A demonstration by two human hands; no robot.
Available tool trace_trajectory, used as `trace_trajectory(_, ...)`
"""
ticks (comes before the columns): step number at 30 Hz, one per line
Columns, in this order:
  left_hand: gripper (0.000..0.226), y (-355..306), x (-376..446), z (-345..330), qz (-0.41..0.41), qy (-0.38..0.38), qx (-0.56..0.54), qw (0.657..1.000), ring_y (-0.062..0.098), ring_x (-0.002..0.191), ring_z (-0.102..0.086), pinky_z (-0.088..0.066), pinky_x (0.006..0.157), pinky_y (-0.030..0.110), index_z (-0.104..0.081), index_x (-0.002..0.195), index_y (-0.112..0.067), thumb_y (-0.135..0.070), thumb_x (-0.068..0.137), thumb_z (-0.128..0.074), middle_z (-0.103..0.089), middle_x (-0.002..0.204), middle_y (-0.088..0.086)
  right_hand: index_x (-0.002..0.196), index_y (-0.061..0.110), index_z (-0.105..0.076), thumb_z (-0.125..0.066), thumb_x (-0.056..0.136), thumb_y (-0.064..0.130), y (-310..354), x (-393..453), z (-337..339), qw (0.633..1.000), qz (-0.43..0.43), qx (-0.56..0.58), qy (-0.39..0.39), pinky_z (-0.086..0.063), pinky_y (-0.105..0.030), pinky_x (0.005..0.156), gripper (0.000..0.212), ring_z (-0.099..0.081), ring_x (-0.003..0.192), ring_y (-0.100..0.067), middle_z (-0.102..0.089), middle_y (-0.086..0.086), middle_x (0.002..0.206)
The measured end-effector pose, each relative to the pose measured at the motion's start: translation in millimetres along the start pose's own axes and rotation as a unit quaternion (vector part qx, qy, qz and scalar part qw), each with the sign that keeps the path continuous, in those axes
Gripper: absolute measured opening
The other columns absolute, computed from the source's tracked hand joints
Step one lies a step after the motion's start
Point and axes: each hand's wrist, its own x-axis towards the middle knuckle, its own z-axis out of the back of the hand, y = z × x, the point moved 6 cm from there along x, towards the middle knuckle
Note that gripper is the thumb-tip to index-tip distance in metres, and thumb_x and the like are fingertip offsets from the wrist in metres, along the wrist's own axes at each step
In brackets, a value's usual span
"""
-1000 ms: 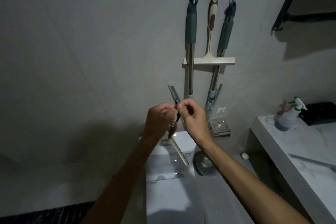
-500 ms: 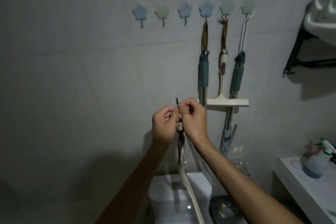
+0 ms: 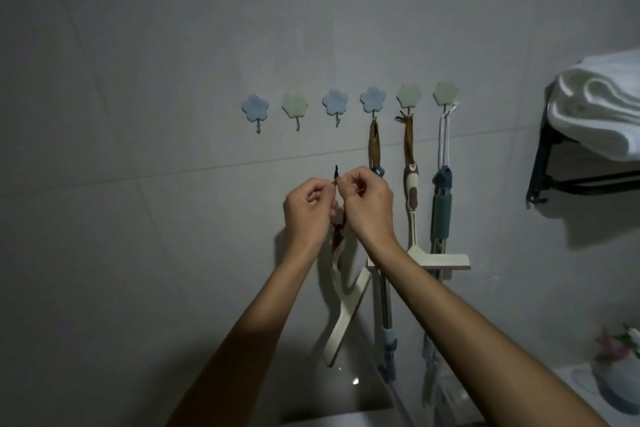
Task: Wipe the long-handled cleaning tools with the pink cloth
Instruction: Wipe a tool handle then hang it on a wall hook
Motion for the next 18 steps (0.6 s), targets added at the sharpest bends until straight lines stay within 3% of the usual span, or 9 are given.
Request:
trace_trajectory(5, 0.016, -12.2, 41.3, -15.9, -0.021, -0.016, 0.005, 1.0, 0.006, 0.057, -0.058, -0.048, 0.052, 0.016, -0.068, 0.079, -0.005, 0.0, 0.093, -0.061, -0.063, 0.068, 0.005, 0.081, 0.013, -0.067, -0.065, 0.094, 0.015, 8.7, 36.6, 1.3, 0.999, 0.033, -0.027, -0.017, -0.042, -0.013, 0.06, 0.013, -0.058, 0.065, 0.001, -0.065, 0.005, 0.071)
trace_trajectory(8, 0.016, -19.3, 63.5, -22.7, -0.041, -0.029, 0.024, 0.998, 0.006, 0.054, -0.06, -0.05, 0.054, 0.021, -0.069, 0.078, -0.007, -0.002, 0.092, -0.063, -0.065, 0.065, 0.002, 0.081, 0.013, -0.069, -0.065, 0.092, 0.014, 10.1, 61.0, 0.7, 0.998, 0.041, -0.036, -0.037, -0.049, -0.029, 0.07, 0.011, -0.063, 0.073, -0.01, -0.068, 0.004, 0.075)
trace_trajectory(10, 0.014, -19.1, 71.8, -24.2, -0.052, -0.044, 0.042, 0.997, 0.007, 0.055, -0.061, -0.053, 0.059, 0.026, -0.071, 0.076, -0.008, -0.004, 0.089, -0.066, -0.066, 0.064, -0.002, 0.081, 0.014, -0.07, -0.066, 0.091, 0.014, 6.5, 70.8, 0.5, 0.998, 0.034, -0.032, -0.05, -0.051, -0.032, 0.074, 0.011, -0.064, 0.076, -0.012, -0.07, 0.004, 0.076)
trace_trajectory(14, 0.011, -6.5, 76.5, -28.1, -0.058, -0.053, 0.076, 0.994, 0.003, 0.062, -0.061, -0.052, 0.065, 0.024, -0.074, 0.078, -0.008, -0.008, 0.087, -0.068, -0.068, 0.067, -0.005, 0.084, 0.015, -0.073, -0.066, 0.091, 0.015, -9.1, 77.7, -5.7, 0.998, 0.023, -0.024, -0.059, -0.054, -0.033, 0.076, 0.01, -0.065, 0.078, -0.011, -0.071, 0.006, 0.078)
trace_trajectory(18, 0.01, -2.7, 90.4, -29.2, -0.071, -0.061, 0.073, 0.993, 0.0, 0.063, -0.061, -0.05, 0.065, 0.02, -0.074, 0.081, -0.007, -0.007, 0.089, -0.068, -0.069, 0.07, -0.003, 0.083, 0.017, -0.072, -0.066, 0.092, 0.014, -11.6, 92.1, -13.2, 0.998, 0.041, -0.017, -0.055, -0.05, -0.024, 0.072, 0.011, -0.065, 0.077, -0.008, -0.07, 0.007, 0.078)
